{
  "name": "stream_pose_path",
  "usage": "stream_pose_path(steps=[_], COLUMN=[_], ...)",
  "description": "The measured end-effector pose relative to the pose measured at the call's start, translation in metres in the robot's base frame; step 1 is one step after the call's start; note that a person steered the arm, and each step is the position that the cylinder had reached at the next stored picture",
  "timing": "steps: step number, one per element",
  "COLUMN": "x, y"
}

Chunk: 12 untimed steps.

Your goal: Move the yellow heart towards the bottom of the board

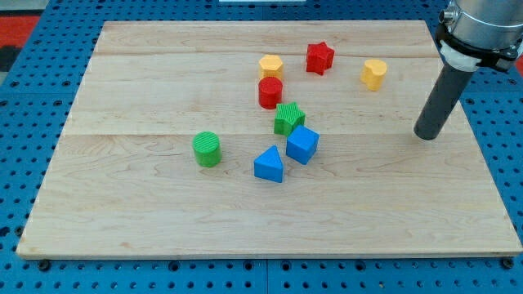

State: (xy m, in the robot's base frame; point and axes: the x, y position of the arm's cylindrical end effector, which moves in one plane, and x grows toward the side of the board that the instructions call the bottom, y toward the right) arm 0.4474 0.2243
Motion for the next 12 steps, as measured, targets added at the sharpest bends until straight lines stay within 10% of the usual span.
stream_pose_path(steps=[6,8,12], x=[-0.041,-0.045,-0.14], y=[-0.053,0.09,-0.076])
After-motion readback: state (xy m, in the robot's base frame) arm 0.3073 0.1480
